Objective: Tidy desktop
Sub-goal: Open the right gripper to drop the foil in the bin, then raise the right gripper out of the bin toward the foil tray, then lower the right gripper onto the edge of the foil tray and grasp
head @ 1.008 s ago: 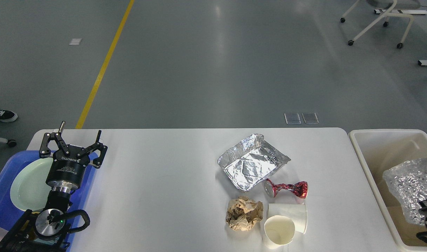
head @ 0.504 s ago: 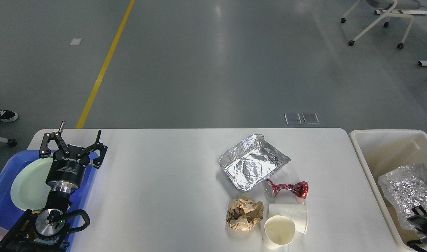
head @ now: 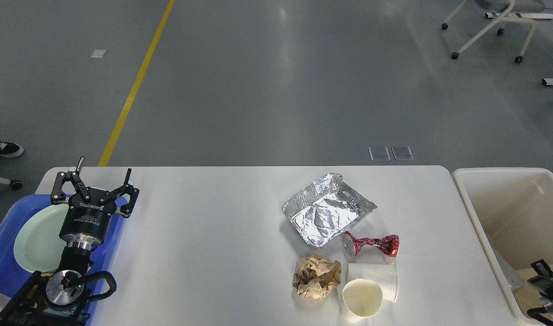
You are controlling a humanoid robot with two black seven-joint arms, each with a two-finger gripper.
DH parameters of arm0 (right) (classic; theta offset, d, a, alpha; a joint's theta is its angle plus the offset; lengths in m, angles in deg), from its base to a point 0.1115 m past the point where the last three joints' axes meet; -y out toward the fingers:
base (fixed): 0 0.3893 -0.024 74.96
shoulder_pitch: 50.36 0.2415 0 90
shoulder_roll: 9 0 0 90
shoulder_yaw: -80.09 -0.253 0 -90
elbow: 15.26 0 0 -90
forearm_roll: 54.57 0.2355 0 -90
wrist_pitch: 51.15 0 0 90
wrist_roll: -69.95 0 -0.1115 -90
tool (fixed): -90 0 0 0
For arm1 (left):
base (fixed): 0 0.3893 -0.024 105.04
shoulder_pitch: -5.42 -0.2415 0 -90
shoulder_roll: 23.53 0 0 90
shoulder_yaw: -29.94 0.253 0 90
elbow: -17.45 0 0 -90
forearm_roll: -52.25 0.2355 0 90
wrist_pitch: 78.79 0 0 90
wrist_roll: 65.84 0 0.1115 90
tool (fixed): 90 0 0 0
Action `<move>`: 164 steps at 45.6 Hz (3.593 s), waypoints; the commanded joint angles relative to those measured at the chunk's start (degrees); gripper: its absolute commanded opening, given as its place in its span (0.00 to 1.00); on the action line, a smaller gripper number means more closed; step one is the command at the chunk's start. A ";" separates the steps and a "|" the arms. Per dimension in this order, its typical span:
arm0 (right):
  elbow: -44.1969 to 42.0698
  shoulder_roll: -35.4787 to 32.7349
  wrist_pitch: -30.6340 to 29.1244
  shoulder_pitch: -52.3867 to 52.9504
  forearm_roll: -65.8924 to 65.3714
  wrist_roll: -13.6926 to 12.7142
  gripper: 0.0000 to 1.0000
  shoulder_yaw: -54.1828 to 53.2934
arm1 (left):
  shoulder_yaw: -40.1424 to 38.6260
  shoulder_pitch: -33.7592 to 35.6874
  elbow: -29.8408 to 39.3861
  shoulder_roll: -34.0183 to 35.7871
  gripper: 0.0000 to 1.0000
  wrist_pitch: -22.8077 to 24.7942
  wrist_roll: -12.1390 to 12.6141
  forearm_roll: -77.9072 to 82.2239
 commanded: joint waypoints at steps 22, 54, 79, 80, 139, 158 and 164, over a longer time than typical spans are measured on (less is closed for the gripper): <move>14.07 -10.37 -13.32 22.89 -22.14 -0.87 1.00 1.55 | 0.00 0.00 0.02 0.00 0.96 0.00 0.00 0.00; 56.25 5.18 -65.69 97.33 -28.05 -0.96 1.00 24.32 | 0.00 0.00 -0.06 0.00 0.96 0.00 0.00 0.00; 74.55 8.17 -64.04 110.53 -20.66 -0.87 1.00 23.53 | 0.00 0.00 0.02 0.00 0.96 0.00 0.00 0.00; 74.46 8.17 -63.87 110.53 -20.66 -0.87 1.00 23.53 | 0.00 0.00 -0.06 0.00 0.96 0.00 0.00 0.00; 29.03 17.83 -31.35 44.18 1.13 -0.79 0.99 8.86 | 0.00 0.09 0.02 0.00 0.96 0.00 0.00 0.00; 20.85 22.40 -21.85 34.51 0.08 -0.79 0.99 4.72 | 0.00 0.09 0.02 0.00 0.96 0.00 0.09 0.00; 19.36 22.49 -21.77 33.28 0.08 -0.79 0.99 4.63 | 0.00 0.09 0.02 0.00 0.96 0.00 0.00 0.00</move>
